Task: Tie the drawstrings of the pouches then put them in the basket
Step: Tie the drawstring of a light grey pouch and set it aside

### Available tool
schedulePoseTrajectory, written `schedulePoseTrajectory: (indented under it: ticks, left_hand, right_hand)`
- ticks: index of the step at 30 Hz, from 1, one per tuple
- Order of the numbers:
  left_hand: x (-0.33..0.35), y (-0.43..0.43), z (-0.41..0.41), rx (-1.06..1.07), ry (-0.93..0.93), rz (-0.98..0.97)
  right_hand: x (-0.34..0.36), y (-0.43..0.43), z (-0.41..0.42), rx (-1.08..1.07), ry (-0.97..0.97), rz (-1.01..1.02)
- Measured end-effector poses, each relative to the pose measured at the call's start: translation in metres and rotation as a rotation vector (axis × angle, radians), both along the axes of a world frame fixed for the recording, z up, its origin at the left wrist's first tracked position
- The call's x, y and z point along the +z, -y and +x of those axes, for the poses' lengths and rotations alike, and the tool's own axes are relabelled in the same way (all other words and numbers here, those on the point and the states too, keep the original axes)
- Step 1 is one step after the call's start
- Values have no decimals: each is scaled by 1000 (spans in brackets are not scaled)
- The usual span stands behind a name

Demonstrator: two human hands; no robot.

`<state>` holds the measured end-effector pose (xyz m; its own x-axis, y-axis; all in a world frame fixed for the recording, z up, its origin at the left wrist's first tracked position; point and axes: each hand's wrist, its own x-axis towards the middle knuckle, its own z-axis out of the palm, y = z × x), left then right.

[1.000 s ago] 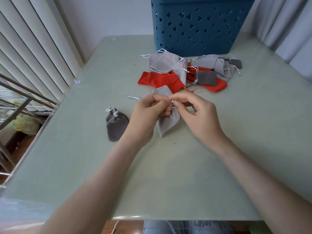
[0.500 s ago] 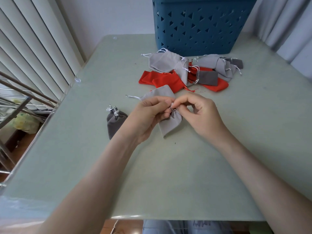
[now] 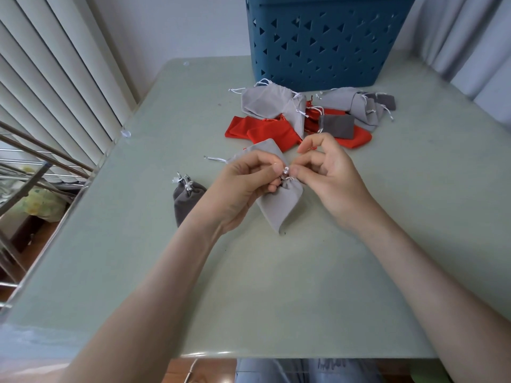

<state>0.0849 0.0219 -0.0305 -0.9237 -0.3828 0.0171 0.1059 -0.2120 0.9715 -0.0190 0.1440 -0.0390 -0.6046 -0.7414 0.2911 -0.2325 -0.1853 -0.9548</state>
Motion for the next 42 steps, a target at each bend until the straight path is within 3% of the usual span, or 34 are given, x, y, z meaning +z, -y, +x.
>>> schedulePoseTrajectory:
  ticks: [4,11,15,18,20,29,37,42]
  left_hand:
    - [-1,-1,0,22,49,-132]
    - [-6,-7,0,123,125,-292]
    - [-12,-10,-1,222,117,-684]
    - [-17,-9,-3,311,-38,-1074]
    - [-21,-7,-4,337,-94,-1211]
    - [-31,-10,-8,467,-97,-1388]
    - [-23,-10,3,474,-226,-1328]
    - [-20,-12,3,528,-249,-1283]
  right_hand:
    - [0,-1,0,28,53,41]
    - [2,-3,0,8,-149,62]
    - [-2,-4,-1,-15,-265,116]
    - [-1,-4,-1,-38,-310,111]
    - [0,-5,0,-55,-343,119]
    - [-5,1,4,-80,-328,205]
    - [-3,-2,-10,119,112,59]
    - [-2,0,-6,80,-7,111]
